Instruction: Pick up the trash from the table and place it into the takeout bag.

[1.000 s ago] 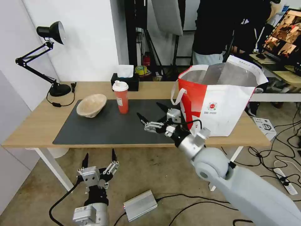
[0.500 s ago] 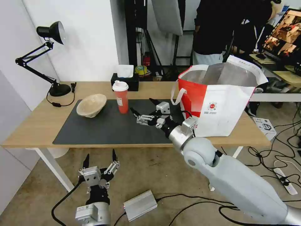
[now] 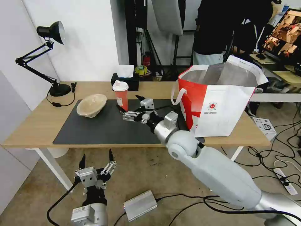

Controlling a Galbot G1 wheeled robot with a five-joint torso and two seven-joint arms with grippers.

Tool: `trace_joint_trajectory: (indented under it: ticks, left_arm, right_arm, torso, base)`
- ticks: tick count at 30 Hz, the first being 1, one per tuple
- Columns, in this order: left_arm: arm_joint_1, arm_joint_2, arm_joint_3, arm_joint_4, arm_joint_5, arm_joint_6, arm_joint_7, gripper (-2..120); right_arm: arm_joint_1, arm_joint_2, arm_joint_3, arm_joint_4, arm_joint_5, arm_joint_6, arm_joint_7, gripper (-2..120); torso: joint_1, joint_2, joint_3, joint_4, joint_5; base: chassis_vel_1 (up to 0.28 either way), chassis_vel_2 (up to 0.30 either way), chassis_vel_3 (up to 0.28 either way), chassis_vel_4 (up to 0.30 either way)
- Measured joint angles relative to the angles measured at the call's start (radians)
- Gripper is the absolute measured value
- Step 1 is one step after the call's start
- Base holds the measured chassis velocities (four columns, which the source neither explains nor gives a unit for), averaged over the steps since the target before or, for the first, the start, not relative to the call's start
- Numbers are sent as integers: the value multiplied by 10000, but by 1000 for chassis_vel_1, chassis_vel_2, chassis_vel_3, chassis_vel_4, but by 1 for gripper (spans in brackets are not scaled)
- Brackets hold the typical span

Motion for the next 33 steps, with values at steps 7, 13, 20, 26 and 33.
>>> trace_joint_trajectory:
  ticks: [7, 13, 20, 26, 33]
  left_arm:
    - [5, -32, -18, 51, 76, -34, 0, 100]
    - [17, -17, -56, 50, 78, -37, -1, 100]
    - [27, -28, -51, 49, 74, -37, 6, 100]
    - [18, -19, -51, 53, 59, -37, 7, 100]
    - [-19, 39, -83, 123, 44, -48, 8, 100]
  right_arm:
    - [-36, 570, 261, -717, -437, -143, 228, 100]
    - [-43, 720, 334, -1000, -564, -158, 273, 100]
    - [48, 1048, 456, -1566, -654, -172, 294, 100]
    - [144, 1411, 539, -2105, -776, -212, 299, 100]
    - [298, 1805, 677, -2927, -868, -170, 232, 100]
  torso:
    - [0, 0, 0, 0, 1]
    - [0, 0, 0, 0, 0]
    - [0, 0, 0, -1, 1]
    - [-1, 0, -1, -1, 1]
    - [-2, -1, -1, 0, 1]
  base:
    - [0, 0, 0, 0]
    - [0, 0, 0, 0]
    - [0, 0, 0, 0]
    - [0, 0, 0, 0]
    - [0, 0, 0, 0]
